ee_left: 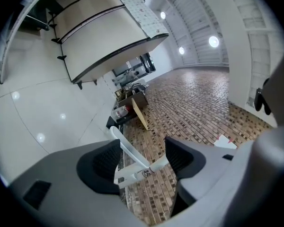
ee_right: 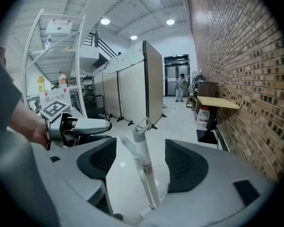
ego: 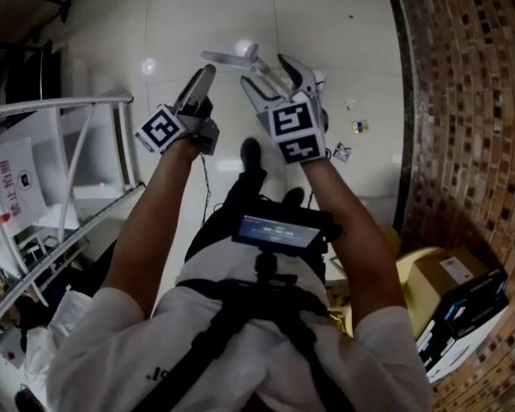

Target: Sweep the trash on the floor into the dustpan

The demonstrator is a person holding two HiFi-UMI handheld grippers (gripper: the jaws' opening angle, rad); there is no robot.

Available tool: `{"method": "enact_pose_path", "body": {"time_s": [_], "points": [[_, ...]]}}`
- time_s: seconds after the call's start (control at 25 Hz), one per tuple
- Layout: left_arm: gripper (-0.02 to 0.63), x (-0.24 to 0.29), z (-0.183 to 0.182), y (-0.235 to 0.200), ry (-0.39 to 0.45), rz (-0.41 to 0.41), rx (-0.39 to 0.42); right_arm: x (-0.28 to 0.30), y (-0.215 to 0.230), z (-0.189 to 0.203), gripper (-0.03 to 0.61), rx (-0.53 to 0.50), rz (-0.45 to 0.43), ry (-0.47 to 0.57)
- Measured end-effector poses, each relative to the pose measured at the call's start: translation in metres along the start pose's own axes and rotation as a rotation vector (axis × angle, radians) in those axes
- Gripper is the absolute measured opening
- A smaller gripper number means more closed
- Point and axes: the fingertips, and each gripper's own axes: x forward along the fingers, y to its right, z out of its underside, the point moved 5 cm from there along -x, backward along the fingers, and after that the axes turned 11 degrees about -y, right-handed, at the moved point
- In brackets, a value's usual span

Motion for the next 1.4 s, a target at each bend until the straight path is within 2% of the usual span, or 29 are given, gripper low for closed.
{"method": "enact_pose_path", "body": {"time_s": [0.16, 0.36, 0.68, 0.8, 1.0, 1.16, 1.4], "points": [[0.31, 0.016, 0.004, -0.005, -0.059, 0.029, -0.05, 0.037, -0.004, -0.012, 0.314, 0.011, 0.045, -0.011], [0.314, 0.028, 0.004, -0.015, -0.045, 0.03, -0.106, 0.061, 0.001, -0.015, 0.314, 0.023, 0.095, -0.018], [0.316, 0.046, -0.005, -0.018, -0.067, 0.111, -0.119, 0.081, 0.006, -0.012, 0.309, 0.041, 0.137, -0.039], [0.316, 0.055, -0.005, -0.018, -0.082, 0.127, -0.136, 0.074, 0.015, -0.014, 0.186, 0.046, 0.161, -0.018], [0.316, 0.06, 0.003, -0.017, -0.12, 0.165, -0.158, 0.06, 0.023, -0.009, 0.051, -0.021, 0.214, -0.037], [0.316, 0.073, 0.001, -0.018, -0.141, 0.177, -0.137, 0.044, 0.034, -0.003, 0.041, -0.046, 0.246, -0.052], [0.316, 0.094, 0.003, -0.01, -0.184, 0.22, -0.136, -0.001, 0.073, 0.023, 0.041, 0.085, 0.306, -0.044]]}}
